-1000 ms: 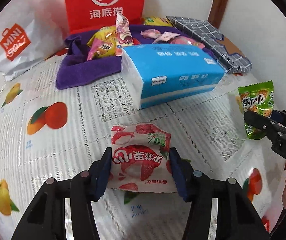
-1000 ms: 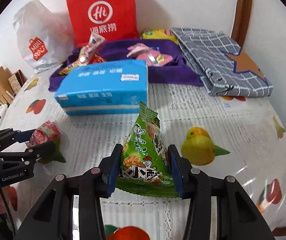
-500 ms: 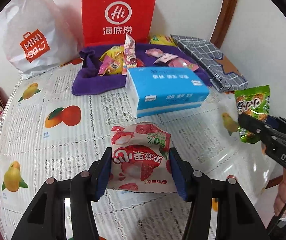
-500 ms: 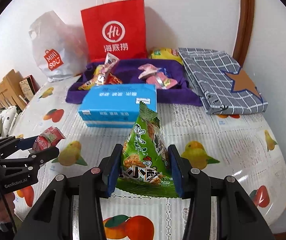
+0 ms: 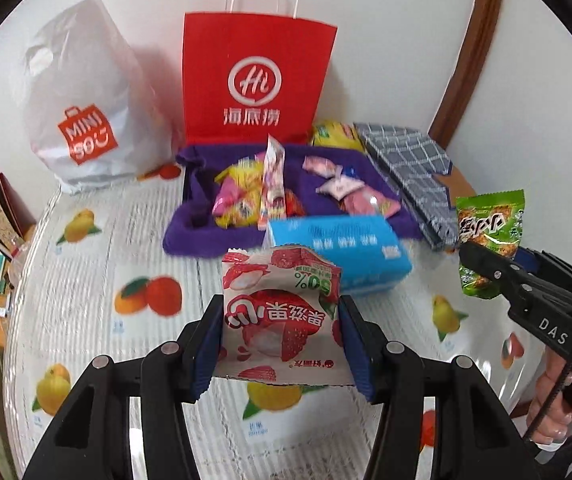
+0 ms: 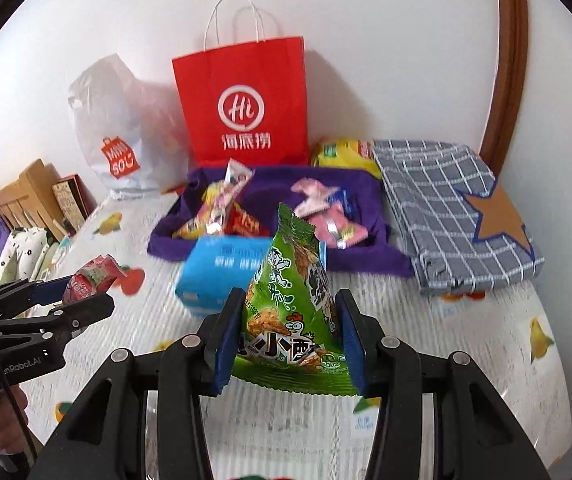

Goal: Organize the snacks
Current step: 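Carry the green bag and strawberry bag over the purple towel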

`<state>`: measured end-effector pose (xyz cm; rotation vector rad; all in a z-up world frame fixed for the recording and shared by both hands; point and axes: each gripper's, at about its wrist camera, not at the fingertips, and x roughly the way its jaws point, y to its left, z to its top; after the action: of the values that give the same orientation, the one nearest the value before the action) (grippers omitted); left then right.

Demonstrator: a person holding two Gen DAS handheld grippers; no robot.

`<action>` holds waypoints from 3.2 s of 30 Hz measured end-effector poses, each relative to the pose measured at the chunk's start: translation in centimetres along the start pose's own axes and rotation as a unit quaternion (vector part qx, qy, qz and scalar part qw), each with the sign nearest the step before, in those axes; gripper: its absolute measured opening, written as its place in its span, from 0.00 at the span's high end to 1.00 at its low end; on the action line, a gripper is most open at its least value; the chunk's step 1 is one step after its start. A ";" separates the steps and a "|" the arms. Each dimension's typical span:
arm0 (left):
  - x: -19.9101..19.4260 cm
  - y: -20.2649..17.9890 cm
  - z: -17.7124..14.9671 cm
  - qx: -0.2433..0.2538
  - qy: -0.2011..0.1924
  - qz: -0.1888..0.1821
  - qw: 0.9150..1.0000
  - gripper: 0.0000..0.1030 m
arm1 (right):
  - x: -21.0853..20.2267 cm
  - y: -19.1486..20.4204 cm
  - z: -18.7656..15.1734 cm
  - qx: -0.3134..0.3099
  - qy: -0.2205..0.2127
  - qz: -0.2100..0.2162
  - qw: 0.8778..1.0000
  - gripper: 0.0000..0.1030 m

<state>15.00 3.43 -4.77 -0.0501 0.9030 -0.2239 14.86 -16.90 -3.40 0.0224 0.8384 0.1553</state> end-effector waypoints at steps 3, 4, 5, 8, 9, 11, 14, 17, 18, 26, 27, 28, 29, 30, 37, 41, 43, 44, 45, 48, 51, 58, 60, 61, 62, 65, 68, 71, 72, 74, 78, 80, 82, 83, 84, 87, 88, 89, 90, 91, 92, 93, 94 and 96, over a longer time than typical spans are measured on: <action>0.0 0.0 1.6 -0.004 -0.007 -0.003 1.000 0.49 | 0.3 -0.1 1.3 -0.004 -0.006 -0.001 1.000 0.56; 0.1 0.1 2.1 -0.006 -0.008 -0.005 1.000 0.49 | 0.4 -0.1 1.7 -0.005 -0.008 -0.002 1.000 0.56; 0.2 0.1 2.7 -0.008 -0.009 -0.006 1.000 0.49 | 0.6 -0.3 2.2 -0.005 -0.009 -0.003 1.000 0.56; 0.4 0.1 3.9 -0.007 -0.013 -0.006 1.000 0.49 | 1.1 -0.6 3.3 -0.004 -0.011 -0.004 1.000 0.56; 0.5 0.0 4.4 -0.008 -0.014 -0.006 1.000 0.49 | 1.2 -0.7 3.7 -0.004 -0.012 -0.008 1.000 0.56; 0.6 0.0 5.4 -0.007 -0.016 -0.008 1.000 0.49 | 1.6 -0.9 4.4 -0.006 -0.012 -0.015 1.000 0.56; 0.8 -0.4 6.5 -0.003 -0.019 -0.001 1.000 0.49 | 2.3 -1.4 5.4 -0.004 -0.010 -0.013 1.000 0.56; 1.1 -0.6 7.5 -0.001 -0.023 0.003 1.000 0.49 | 3.4 -2.0 6.3 -0.001 0.002 -0.015 1.000 0.56; 1.2 -0.6 7.8 -0.001 -0.024 0.003 1.000 0.49 | 3.8 -2.2 6.7 0.000 0.007 -0.015 1.000 0.56; 3.1 -0.5 10.0 -0.009 -0.021 -0.004 1.000 0.49 | 6.6 -3.2 8.9 0.007 0.027 -0.018 0.999 0.56; 3.4 -0.4 10.4 -0.010 -0.020 -0.005 1.000 0.49 | 6.8 -3.3 9.2 0.008 0.027 -0.018 0.999 0.56; 3.6 -0.3 10.6 -0.010 -0.019 -0.006 1.000 0.49 | 7.1 -3.4 9.6 0.009 0.024 -0.017 1.000 0.56; 4.0 -0.2 11.0 -0.009 -0.019 -0.005 1.000 0.49 | 7.3 -3.4 9.9 0.010 0.023 -0.016 1.000 0.56; 4.2 -0.2 11.2 -0.008 -0.018 -0.003 1.000 0.49 | 7.5 -3.4 10.3 0.010 0.021 -0.016 1.000 0.56; 6.4 0.8 13.5 -0.014 -0.013 -0.006 1.000 0.49 | 8.8 -3.0 12.7 0.004 0.000 -0.005 1.000 0.56; 8.0 1.3 14.5 -0.016 -0.012 -0.009 1.000 0.49 | 10.1 -2.9 13.8 -0.004 -0.006 -0.004 1.000 0.56; 8.8 1.5 14.9 -0.018 -0.009 -0.012 1.000 0.49 | 10.8 -2.9 14.2 -0.011 -0.005 -0.005 1.000 0.56; 9.3 1.6 15.1 -0.020 -0.007 -0.014 1.000 0.49 | 11.2 -2.9 14.4 -0.013 -0.004 -0.005 1.000 0.56; 9.8 1.6 15.4 -0.020 -0.006 -0.015 1.000 0.49 | 11.7 -3.0 14.6 -0.013 -0.002 -0.003 1.000 0.56; 11.1 1.6 15.9 -0.017 -0.004 -0.010 1.000 0.49 | 13.1 -3.2 15.0 -0.010 0.000 0.002 1.000 0.56; 12.7 1.5 16.0 -0.009 -0.002 -0.004 1.000 0.49 | 14.9 -3.6 14.9 -0.009 0.007 0.006 1.000 0.56; 16.3 2.0 15.4 -0.014 0.032 -0.004 0.999 0.49 | 18.2 -4.5 13.9 -0.009 0.039 0.005 0.999 0.56; 16.4 2.2 15.3 -0.014 0.030 0.001 0.999 0.49 | 18.8 -4.8 13.7 -0.011 0.043 0.002 0.999 0.56; 16.5 2.3 15.2 -0.015 0.031 0.000 0.999 0.49 | 19.0 -4.9 13.6 -0.009 0.045 0.002 0.999 0.56; 16.5 2.4 15.3 -0.018 0.031 -0.002 0.999 0.49 | 19.1 -5.0 13.6 -0.006 0.047 0.002 0.999 0.56; 16.7 2.7 15.3 -0.020 0.031 -0.001 0.999 0.49 | 19.7 -5.3 13.5 -0.003 0.054 0.007 0.999 0.56; 17.1 3.0 15.3 -0.022 0.035 0.003 0.999 0.49 | 20.1 -5.2 13.3 -0.005 0.060 0.007 0.998 0.56; 17.4 2.9 15.2 -0.021 0.039 0.000 0.999 0.49 | 20.6 -4.9 13.1 -0.010 0.072 0.011 0.997 0.56; 17.5 2.9 15.2 -0.020 0.040 0.000 0.999 0.49 | 20.9 -4.8 13.0 -0.012 0.077 0.011 0.997 0.56; 17.7 3.0 15.2 -0.021 0.043 0.000 0.999 0.49 | 21.4 -4.4 12.8 -0.016 0.086 0.010 0.996 0.56; 18.4 3.1 15.1 -0.023 0.050 0.000 0.998 0.49 | 22.2 -3.9 12.3 -0.028 0.103 0.007 0.994 0.56; 18.8 3.1 15.0 -0.024 0.056 -0.003 0.998 0.49 | 22.6 -3.8 12.1 -0.032 0.110 -0.002 0.993 0.56; 19.1 3.1 14.9 -0.024 0.062 -0.007 0.998 0.49 | 22.9 -3.8 12.0 -0.032 0.118 -0.006 0.993 0.56; 19.2 3.1 14.9 -0.025 0.064 -0.008 0.998 0.49 | 23.0 -3.7 11.9 -0.033 0.121 -0.005 0.992 0.56; 19.4 3.0 14.8 -0.025 0.066 -0.007 0.997 0.49 | 23.2 -3.7 11.9 -0.034 0.124 -0.005 0.992 0.56; 19.7 3.0 14.7 -0.025 0.071 -0.004 0.997 0.49 | 23.7 -3.8 11.7 -0.036 0.136 -0.012 0.990 0.56; 19.7 2.9 14.7 -0.024 0.073 -0.004 0.997 0.49 | 23.9 -3.9 11.6 -0.035 0.140 -0.014 0.989 0.56; 19.8 2.9 14.7 -0.022 0.075 -0.005 0.997 0.49 | 24.0 -3.9 11.6 -0.033 0.141 -0.015 0.989 0.56; 19.9 2.8 14.6 -0.021 0.076 -0.004 0.997 0.49 | 24.1 -4.0 11.6 -0.032 0.142 -0.015 0.989 0.56; 20.0 2.8 14.6 -0.022 0.077 -0.004 0.997 0.49 | 24.1 -4.1 11.6 -0.031 0.142 -0.016 0.989 0.56; 20.0 2.8 14.6 -0.022 0.077 -0.005 0.997 0.49 | 24.0 -4.1 11.6 -0.032 0.141 -0.018 0.989 0.56; 20.1 2.7 14.5 -0.021 0.077 -0.006 0.997 0.49 | 24.1 -4.2 11.7 -0.033 0.139 -0.019 0.990 0.56; 20.1 2.6 14.5 -0.020 0.077 -0.007 0.997 0.49 | 24.1 -4.2 11.7 -0.033 0.138 -0.019 0.990 0.55; 20.2 2.5 14.5 -0.020 0.077 -0.007 0.997 0.48 | 24.0 -4.1 11.7 -0.036 0.138 -0.018 0.990 0.54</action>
<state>38.86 0.83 -11.73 -0.0776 1.0602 -0.2236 39.85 -16.98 -13.64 -0.0847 1.1076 0.1570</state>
